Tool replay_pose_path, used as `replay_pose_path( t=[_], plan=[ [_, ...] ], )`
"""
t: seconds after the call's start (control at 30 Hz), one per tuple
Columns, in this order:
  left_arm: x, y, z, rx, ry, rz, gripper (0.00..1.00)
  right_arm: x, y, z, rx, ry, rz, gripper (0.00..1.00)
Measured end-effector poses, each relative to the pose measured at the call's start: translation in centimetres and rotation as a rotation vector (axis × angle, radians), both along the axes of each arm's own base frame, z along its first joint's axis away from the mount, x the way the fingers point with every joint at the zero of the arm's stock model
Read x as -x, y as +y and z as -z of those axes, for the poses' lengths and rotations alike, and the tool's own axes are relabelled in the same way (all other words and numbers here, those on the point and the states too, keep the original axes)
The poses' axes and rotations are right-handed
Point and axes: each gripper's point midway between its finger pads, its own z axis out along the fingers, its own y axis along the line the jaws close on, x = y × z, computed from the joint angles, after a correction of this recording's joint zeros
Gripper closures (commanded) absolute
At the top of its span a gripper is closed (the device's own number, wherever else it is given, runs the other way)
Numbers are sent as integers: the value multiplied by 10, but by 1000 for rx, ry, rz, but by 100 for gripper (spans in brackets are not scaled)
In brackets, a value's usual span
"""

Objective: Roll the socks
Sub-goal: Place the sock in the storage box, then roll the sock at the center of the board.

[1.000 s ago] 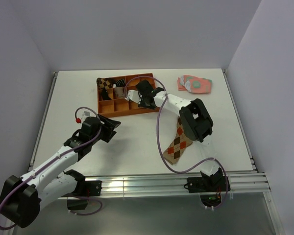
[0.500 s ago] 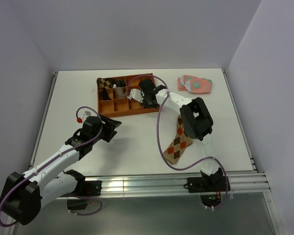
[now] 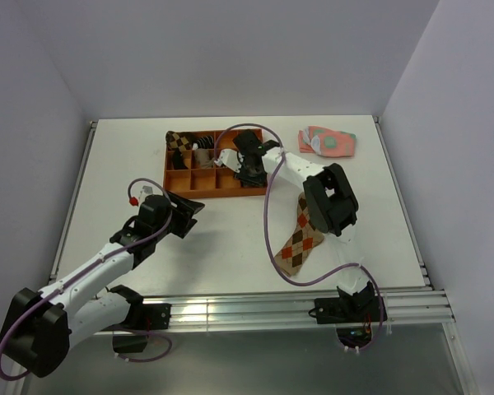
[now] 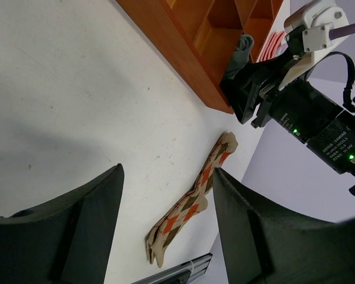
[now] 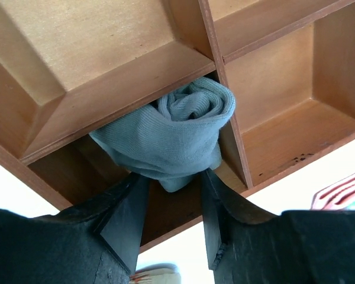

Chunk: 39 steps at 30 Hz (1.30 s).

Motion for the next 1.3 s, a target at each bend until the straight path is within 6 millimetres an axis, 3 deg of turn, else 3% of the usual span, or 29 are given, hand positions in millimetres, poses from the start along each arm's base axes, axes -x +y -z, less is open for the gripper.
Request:
replay_pose_path(
  t=[0.63,0.83,0.97,1.13,1.2,1.3],
  plan=[
    [-3,-2,13,-11,35,7,33,22,0,-32,-48,69,7,44],
    [-4,-3,11,-9,31,6,33,20,0,-55,-92,31,51,41],
    [-5,-2,10,-12,28,7,33,23,-7,-83,-137,-20,114,43],
    [-5,0,3,-15,0,12,33,75,-38,-102,-180,-26,161,47],
    [-6,1,-4,-9,-24,13,33,102,-51,-96,-183,4,161,48],
    [-5,2,-14,-4,-57,16,32,145,-67,-70,-157,74,148,49]
  ],
)
